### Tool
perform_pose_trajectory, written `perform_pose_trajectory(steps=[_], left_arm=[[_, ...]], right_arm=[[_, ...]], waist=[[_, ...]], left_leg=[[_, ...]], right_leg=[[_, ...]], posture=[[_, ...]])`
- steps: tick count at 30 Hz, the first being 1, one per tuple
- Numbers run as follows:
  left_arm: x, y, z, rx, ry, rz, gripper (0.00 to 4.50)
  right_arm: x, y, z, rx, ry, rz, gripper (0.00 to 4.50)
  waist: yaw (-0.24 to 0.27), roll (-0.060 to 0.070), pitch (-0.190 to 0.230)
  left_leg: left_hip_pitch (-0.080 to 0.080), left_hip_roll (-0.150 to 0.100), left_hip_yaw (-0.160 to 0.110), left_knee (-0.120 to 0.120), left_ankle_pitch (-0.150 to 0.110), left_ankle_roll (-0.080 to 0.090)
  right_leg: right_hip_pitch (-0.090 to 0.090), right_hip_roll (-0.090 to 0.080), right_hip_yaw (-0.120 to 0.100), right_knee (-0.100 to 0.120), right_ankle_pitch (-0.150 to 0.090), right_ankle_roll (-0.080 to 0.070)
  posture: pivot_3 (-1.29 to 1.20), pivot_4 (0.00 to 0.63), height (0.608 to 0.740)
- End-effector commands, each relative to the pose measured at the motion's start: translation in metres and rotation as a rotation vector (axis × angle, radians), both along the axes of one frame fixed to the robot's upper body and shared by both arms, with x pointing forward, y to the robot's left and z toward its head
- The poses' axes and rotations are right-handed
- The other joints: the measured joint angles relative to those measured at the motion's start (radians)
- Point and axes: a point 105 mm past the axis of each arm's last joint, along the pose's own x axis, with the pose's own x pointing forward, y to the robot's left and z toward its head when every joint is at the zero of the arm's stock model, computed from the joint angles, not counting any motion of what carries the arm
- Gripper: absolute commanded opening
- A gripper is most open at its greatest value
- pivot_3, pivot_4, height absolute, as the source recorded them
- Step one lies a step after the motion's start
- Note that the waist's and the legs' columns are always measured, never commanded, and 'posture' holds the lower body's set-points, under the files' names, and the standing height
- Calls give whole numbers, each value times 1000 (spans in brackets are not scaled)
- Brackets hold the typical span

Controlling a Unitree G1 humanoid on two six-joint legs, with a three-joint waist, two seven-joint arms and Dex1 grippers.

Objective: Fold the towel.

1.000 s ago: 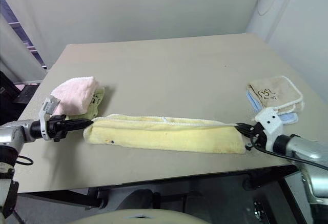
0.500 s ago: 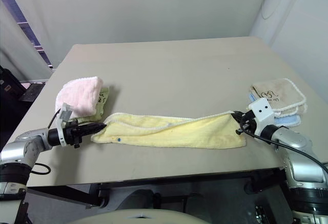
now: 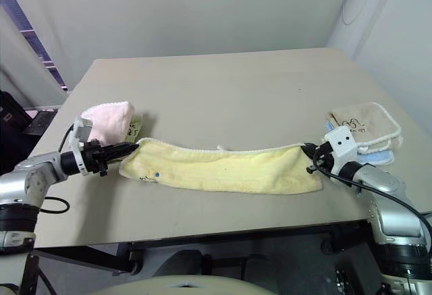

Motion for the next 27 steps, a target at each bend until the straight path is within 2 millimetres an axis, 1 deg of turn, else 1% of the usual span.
perform_pose_trajectory(steps=[1,4,7,8,11,12,14,17,18,19,20,23,25,27], left_arm=[[5,-2,11,43,-66,1,35],[4,1,11,27,-48,15,35],[-2,-2,12,13,-30,-17,736],[-4,-3,12,10,-23,-25,1075],[-6,-1,12,16,-14,-25,2143],[-7,0,12,18,-10,-25,2558],[-7,3,13,22,-9,-20,3245],[-6,7,16,40,-32,-5,4406],[-4,9,19,49,-46,11,4500],[-2,11,23,46,-55,19,4500],[-3,12,26,36,-58,18,4500],[-7,14,34,17,-65,1,4500],[-14,13,40,5,-59,-41,4500],[-22,11,49,-29,-47,-97,4500]], right_arm=[[3,9,12,3,-52,25,0],[2,14,9,7,-46,35,0],[-1,21,6,29,-15,56,0],[-2,23,6,31,-10,68,0],[-4,28,5,55,8,87,644],[-5,30,6,61,11,98,1024],[-5,31,7,68,15,97,1652],[-1,30,10,78,4,78,2802],[1,28,14,87,-13,61,3101],[2,26,18,101,-25,50,3550],[3,25,22,116,-39,46,3823],[1,20,28,193,-24,23,3823],[0,11,32,284,9,-26,3823],[-6,7,37,397,54,-33,3823]], waist=[[0,0,0],[0,0,0],[-2,0,0],[-2,0,0],[-1,0,0],[-1,0,0],[-1,0,0],[-1,0,0],[-1,0,0],[-1,0,0],[-1,0,0],[-1,0,0],[-1,0,0],[-1,0,0]], left_leg=[[0,0,0,0,0,0],[0,0,0,0,0,0],[0,0,0,0,0,0],[0,0,0,0,0,0],[0,0,0,0,0,0],[0,0,0,0,0,0],[0,0,0,0,0,0],[0,0,0,0,0,0],[0,0,0,0,0,0],[0,0,0,0,0,0],[0,0,0,0,0,0],[0,0,0,0,0,0],[-1,0,0,0,0,0],[-1,0,0,0,0,0]], right_leg=[[0,0,0,0,0,0],[0,0,0,0,0,0],[0,0,0,0,0,0],[0,0,0,0,0,0],[0,0,0,0,0,0],[0,0,0,0,0,0],[0,0,0,0,0,0],[0,0,0,0,0,0],[0,0,0,0,0,0],[0,0,0,0,0,0],[-1,0,0,0,0,0],[-1,0,0,0,0,0],[-1,0,0,-1,0,0],[-1,0,1,-1,0,0]], posture=[[0,0,740],[0,0,740],[0,0,740],[0,0,740],[0,0,740],[0,0,740],[0,0,740],[0,0,740],[0,0,740],[0,0,740],[0,0,740],[0,0,740],[0,0,740],[0,0,740]])
